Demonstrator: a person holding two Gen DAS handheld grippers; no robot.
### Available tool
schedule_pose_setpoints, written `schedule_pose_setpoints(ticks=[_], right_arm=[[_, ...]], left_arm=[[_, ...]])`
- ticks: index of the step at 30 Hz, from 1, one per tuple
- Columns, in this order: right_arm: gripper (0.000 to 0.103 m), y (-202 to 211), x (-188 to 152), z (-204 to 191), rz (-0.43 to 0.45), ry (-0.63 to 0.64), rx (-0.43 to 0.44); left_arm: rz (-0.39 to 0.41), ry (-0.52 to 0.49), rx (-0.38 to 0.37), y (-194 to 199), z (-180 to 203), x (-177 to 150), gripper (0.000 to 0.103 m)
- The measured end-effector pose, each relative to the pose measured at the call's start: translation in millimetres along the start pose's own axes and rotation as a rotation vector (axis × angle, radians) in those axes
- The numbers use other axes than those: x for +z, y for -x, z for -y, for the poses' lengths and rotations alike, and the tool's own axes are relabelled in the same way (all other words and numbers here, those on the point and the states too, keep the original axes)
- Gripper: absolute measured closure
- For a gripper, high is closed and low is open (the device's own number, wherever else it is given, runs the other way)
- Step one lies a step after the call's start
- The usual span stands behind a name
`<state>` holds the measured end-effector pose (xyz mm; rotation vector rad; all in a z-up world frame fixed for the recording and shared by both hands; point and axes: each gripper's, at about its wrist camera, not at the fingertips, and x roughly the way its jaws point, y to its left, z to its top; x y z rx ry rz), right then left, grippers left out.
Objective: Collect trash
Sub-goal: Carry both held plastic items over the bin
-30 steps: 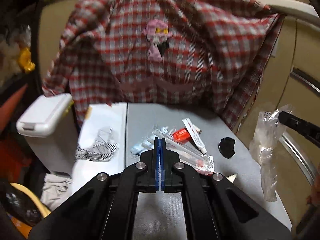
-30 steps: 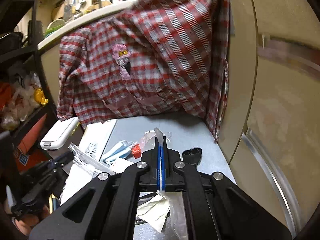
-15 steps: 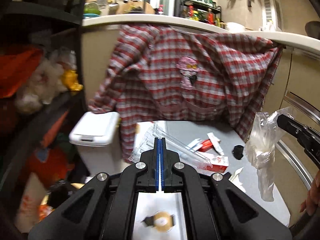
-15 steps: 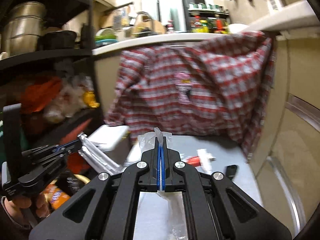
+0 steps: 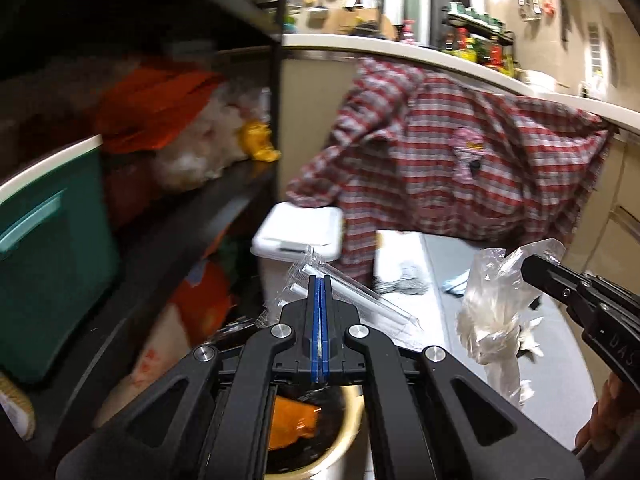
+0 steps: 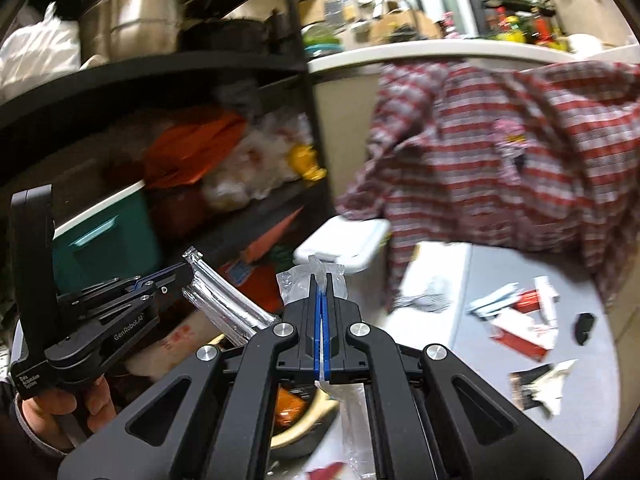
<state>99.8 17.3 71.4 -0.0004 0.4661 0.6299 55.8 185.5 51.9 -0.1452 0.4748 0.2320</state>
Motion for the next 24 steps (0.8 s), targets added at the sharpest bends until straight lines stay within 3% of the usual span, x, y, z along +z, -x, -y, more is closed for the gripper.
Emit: schedule_pose_setpoints(ticks=[8,14,24], right_arm=[[0.102,-56,-10,-49,-0.096,0.0,0.112],[0.102,-92,-18,-75,-0.145,0.01,0.163],[0.098,-137,-32,-92,-0.2,0.012,0.167]], left_arm=[[-0.036,0.068,0.103,-9,-60,-24,0.103],[-0.056,0.068,0.148,-21,-81,-33,0.103],[-0.117,0.062,0.192,-46,-99,-40,0.101]])
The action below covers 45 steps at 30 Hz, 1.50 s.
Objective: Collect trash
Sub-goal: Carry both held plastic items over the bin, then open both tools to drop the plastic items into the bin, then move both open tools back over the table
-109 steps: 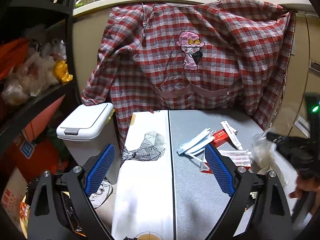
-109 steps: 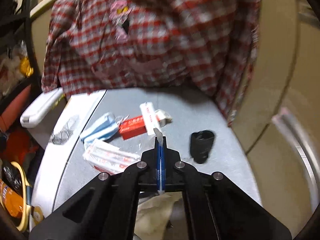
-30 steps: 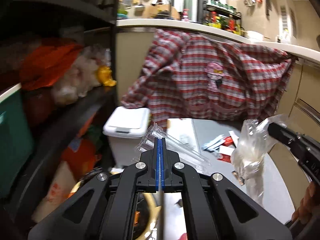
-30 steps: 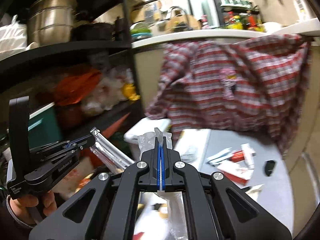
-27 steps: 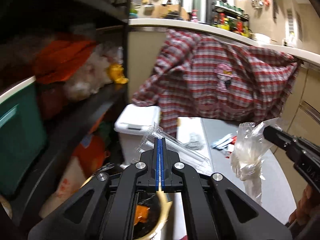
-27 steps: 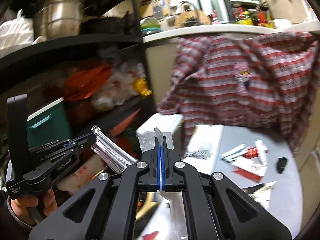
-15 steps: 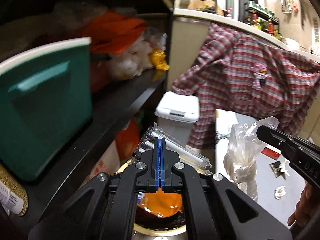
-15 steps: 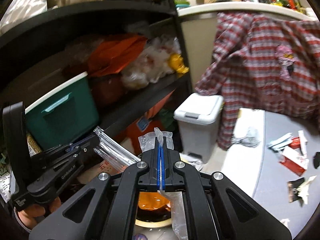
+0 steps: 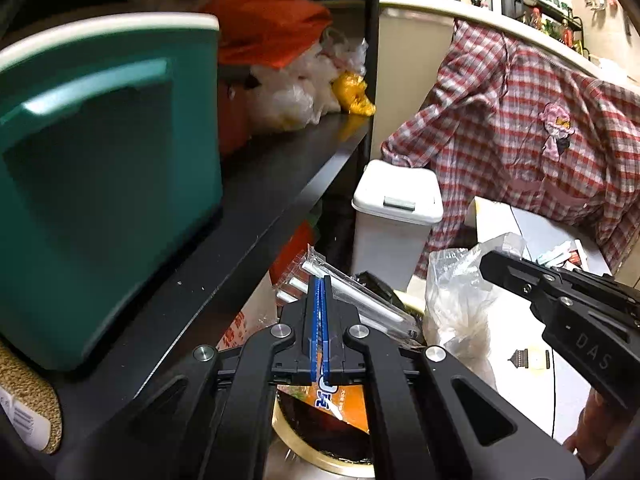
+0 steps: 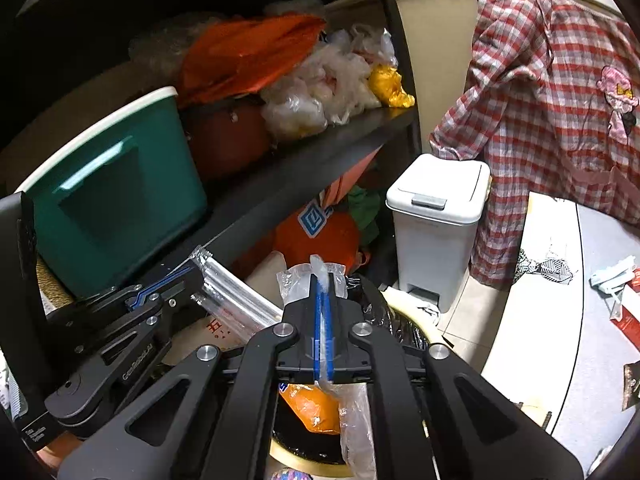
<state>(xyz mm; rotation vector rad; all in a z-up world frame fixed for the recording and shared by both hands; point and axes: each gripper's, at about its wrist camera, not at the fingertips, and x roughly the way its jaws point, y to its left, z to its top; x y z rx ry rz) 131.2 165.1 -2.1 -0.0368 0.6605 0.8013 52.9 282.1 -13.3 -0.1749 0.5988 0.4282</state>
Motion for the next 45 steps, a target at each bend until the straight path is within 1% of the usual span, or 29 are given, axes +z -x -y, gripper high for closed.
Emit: schedule_pose_setpoints(ticks=[1,2,3,4,5,6,7,11,14,16,20,24,28,31,33,34,37,38,42,44,45], right_arm=[[0.098,-4,0,1,-0.003,-0.006,-0.001],[0.096,-7,-1,2,-0.01,-0.01,-0.006],[0.086,-9,-1,3,-0.014,-0.014,-0.011],[0.07,-11,-1,5,-0.014,-0.019,-0.021],[0.062,-11,-2,6,-0.008,-0.023,-0.029],[0.056,-11,-2,7,0.0,-0.023,-0.035],[0.055,-10,-2,8,0.007,-0.017,-0.044],[0.053,-7,-2,10,0.015,-0.007,-0.063],[0.052,0,-3,11,0.02,-0.006,-0.074],[0.05,5,-5,11,0.026,-0.004,-0.082],[0.048,21,-6,11,0.051,0.009,-0.105],[0.045,47,-9,15,0.085,0.014,-0.136],[0.041,81,-17,29,0.115,-0.003,-0.179],[0.038,111,-27,49,0.138,-0.014,-0.242],[0.038,132,-40,68,0.151,-0.037,-0.303],[0.038,143,-47,80,0.154,-0.058,-0.337],[0.038,166,-68,116,0.15,-0.138,-0.425],[0.038,174,-76,131,0.149,-0.17,-0.467],[0.038,199,-96,173,0.164,-0.251,-0.57],[0.038,212,-101,195,0.176,-0.286,-0.607],[0.038,216,-102,203,0.176,-0.294,-0.622]], left_arm=[[-0.004,0.004,0.006,-2,-2,-1,0.095],[-0.006,0.008,0.016,-4,-3,0,0.085],[0.0,0.011,0.025,-4,-4,0,0.051],[0.013,0.015,0.041,-2,-5,1,0.023],[0.044,0.021,0.074,2,-5,2,0.018],[0.062,0.018,0.088,5,-5,1,0.017],[0.07,0.008,0.098,6,-4,2,0.015],[0.05,-0.007,0.11,2,-3,2,0.014],[0.07,-0.012,0.119,6,-1,3,0.014],[0.079,-0.014,0.12,8,1,3,0.012],[0.089,-0.021,0.115,11,6,4,0.012],[0.116,-0.029,0.102,19,17,5,0.012],[0.157,-0.038,0.063,31,37,6,0.01],[0.183,-0.06,0.017,39,59,7,0.01],[0.198,-0.077,-0.014,46,77,7,0.01],[0.203,-0.085,-0.03,48,87,7,0.008],[0.21,-0.1,-0.077,54,114,7,0.008],[0.21,-0.107,-0.102,55,126,7,0.008],[0.213,-0.131,-0.165,58,167,5,0.008],[0.209,-0.138,-0.196,59,184,4,0.008],[0.2,-0.143,-0.223,58,196,3,0.008]])
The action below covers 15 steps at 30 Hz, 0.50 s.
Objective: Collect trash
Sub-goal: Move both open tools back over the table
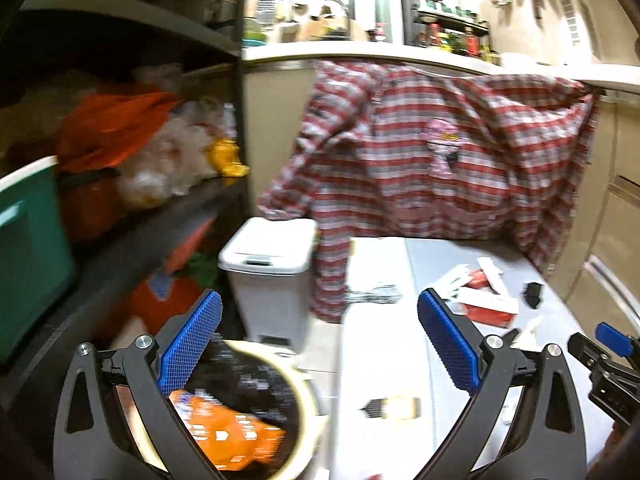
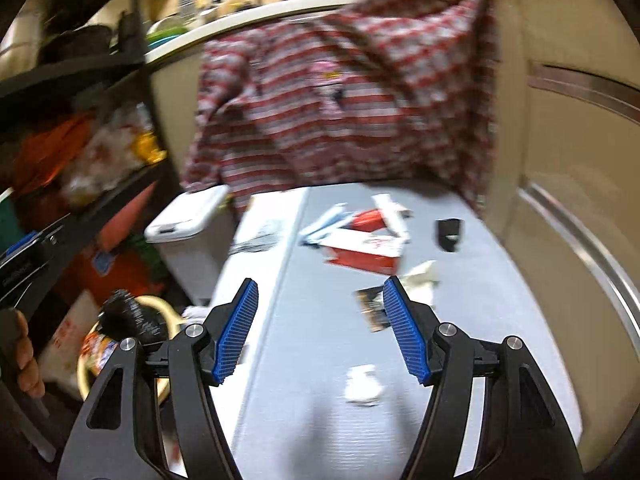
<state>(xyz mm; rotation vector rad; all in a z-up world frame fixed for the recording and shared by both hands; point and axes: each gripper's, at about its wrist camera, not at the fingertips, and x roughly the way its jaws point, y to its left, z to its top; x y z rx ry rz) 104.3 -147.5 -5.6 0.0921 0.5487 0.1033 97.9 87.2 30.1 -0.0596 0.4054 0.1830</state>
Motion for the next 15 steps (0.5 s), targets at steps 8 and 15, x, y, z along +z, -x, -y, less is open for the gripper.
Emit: schedule_pose_setpoints(ticks=[8,15], right_arm=[[0.038,-31,18,61,0.011,-0.016,-0.12],[0.038,-97,12,84,-0.093,-0.095,-0.126]], left_arm=[[-0.03,-0.022,-0.101,-30,69,-15,0.008],[-0.046,-0.095,-0.093,-60,91,-43,0.008]])
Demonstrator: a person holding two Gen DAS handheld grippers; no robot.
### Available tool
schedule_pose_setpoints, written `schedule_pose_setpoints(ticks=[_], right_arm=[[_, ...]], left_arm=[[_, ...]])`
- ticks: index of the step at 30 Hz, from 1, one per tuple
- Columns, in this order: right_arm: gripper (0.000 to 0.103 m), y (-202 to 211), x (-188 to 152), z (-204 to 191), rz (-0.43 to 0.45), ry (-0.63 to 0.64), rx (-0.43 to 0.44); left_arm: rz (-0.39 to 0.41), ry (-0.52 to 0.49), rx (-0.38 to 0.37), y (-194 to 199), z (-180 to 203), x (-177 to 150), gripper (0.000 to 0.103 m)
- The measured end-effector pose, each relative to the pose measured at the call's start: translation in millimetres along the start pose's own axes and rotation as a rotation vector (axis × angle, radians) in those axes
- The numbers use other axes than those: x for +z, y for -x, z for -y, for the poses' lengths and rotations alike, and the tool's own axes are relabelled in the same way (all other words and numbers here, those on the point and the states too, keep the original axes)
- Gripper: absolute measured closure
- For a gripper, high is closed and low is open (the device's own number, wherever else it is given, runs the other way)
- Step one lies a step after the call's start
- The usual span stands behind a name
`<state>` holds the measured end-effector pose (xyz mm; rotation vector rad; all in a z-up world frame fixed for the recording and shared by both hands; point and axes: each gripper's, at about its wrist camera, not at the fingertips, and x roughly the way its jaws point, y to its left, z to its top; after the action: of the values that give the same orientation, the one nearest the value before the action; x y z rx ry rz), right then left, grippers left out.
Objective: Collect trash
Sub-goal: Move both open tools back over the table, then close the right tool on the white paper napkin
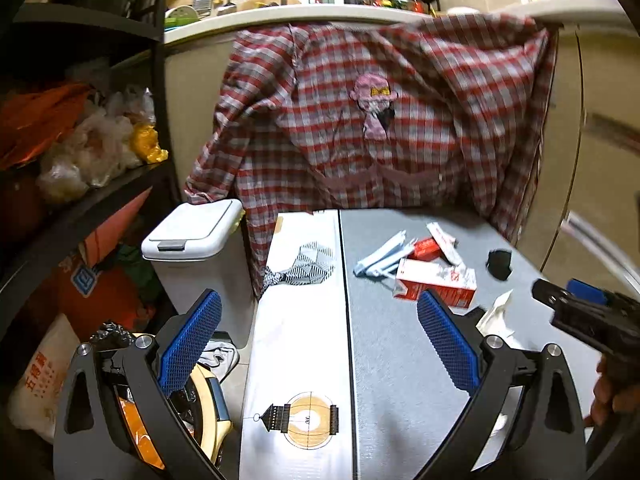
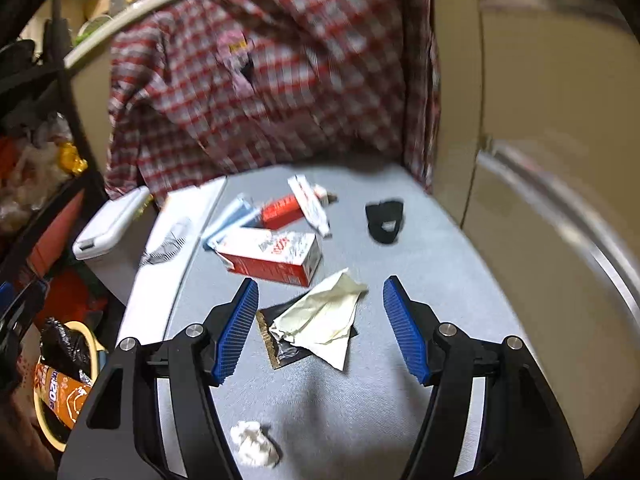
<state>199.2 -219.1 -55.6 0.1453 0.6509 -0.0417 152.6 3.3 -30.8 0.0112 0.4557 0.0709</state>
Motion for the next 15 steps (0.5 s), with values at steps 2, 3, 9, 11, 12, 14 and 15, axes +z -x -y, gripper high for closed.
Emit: schedule_pose_setpoints(ticks=[2,3,9,11,12,14,15], right_arm=[[0.038,-18,-2,-3,-0.027,0.003,-0.009],[0.038,-29,-3,-5,-0.04,0.003,-0.015],[0.038,-69,-5,-10,-0.106,-0.027,-0.03],[0.039,-80,-7,-10,-0.128,-0.038,-0.033],[0.04,-84,-8,-10,-0.138,-0.045,-0.034],[0.047,-90,-10,-9,-0.158,-0.059,-0.037],[0.058,-92,-11,-9,-0.168,-0.062,-0.039]], left_arm=[[-0.014,-0.013,0.008,-8,0,-6,0.008],[-0.019,-0.017,0.01,-10,-1,-7,0.008],[-0.057,-0.014,0.018,-23,-9,-14,0.008],[-0.065,0.0,0.015,-25,-13,-14,0.008],[-0.067,0.006,0.014,-26,-14,-14,0.008],[-0.073,0.014,0.013,-28,-17,-14,0.008],[-0.074,0.017,0.016,-29,-18,-14,0.008]])
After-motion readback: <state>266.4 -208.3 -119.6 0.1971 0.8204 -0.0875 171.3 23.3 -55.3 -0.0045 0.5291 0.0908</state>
